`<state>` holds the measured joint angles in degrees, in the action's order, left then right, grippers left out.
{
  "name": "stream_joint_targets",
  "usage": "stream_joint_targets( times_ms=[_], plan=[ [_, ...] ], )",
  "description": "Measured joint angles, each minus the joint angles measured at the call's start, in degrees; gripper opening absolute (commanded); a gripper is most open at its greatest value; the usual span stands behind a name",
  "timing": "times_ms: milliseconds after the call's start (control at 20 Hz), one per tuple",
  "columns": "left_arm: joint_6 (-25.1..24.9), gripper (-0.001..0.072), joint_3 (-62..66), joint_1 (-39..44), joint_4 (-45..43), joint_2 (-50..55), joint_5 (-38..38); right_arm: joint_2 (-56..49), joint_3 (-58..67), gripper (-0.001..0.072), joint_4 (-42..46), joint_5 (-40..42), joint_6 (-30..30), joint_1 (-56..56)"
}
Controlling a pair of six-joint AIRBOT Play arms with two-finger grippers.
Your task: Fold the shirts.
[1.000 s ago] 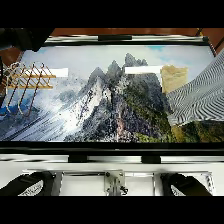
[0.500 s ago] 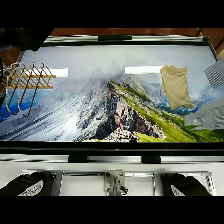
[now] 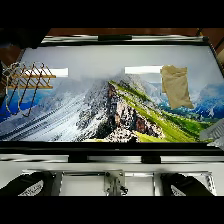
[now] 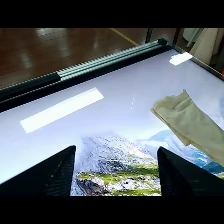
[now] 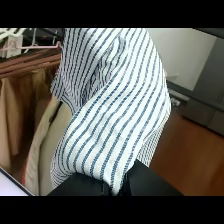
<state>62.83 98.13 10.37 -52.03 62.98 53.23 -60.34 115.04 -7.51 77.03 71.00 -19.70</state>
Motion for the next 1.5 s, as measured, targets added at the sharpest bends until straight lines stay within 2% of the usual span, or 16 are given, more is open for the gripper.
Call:
stream_joint_targets(
  times_ms=[450,900,1500],
  plan=[
    [0.0,0.0578,0.0,0.0,0.5,0.0,-0.3,-7.5,-0.2,0.0078,-3.0,-3.2,-4.5,4.5],
    [0.0,0.0577,0.0,0.0,0.6,0.0,-0.3,-7.6,-0.1,0.0077,-6.2,-4.9,-5.9,18.9],
    [0.5,0.0577,0.0,0.0,0.6,0.0,-0.3,-5.5,-0.1,0.0077,-10.8,-15.5,-6.1,33.4]
  ],
)
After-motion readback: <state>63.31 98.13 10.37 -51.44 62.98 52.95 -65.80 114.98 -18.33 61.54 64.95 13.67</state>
